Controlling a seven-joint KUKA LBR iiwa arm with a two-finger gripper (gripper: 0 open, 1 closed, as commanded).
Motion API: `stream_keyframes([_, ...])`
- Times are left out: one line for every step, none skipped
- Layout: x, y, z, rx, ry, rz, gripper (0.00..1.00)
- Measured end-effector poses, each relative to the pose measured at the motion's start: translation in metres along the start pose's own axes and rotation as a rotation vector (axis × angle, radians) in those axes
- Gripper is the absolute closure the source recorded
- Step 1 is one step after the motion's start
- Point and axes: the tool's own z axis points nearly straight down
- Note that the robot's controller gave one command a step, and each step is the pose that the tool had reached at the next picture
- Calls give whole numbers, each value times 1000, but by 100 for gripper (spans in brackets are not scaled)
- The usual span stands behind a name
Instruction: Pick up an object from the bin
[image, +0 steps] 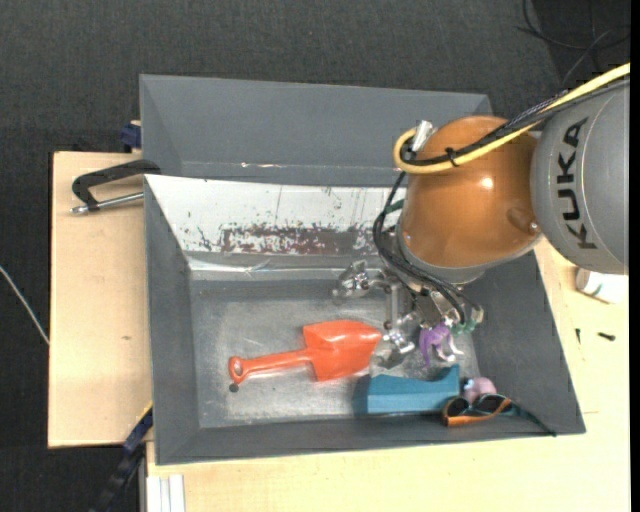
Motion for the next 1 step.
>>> stream_keyframes([0,0,0,0,0,0,0])
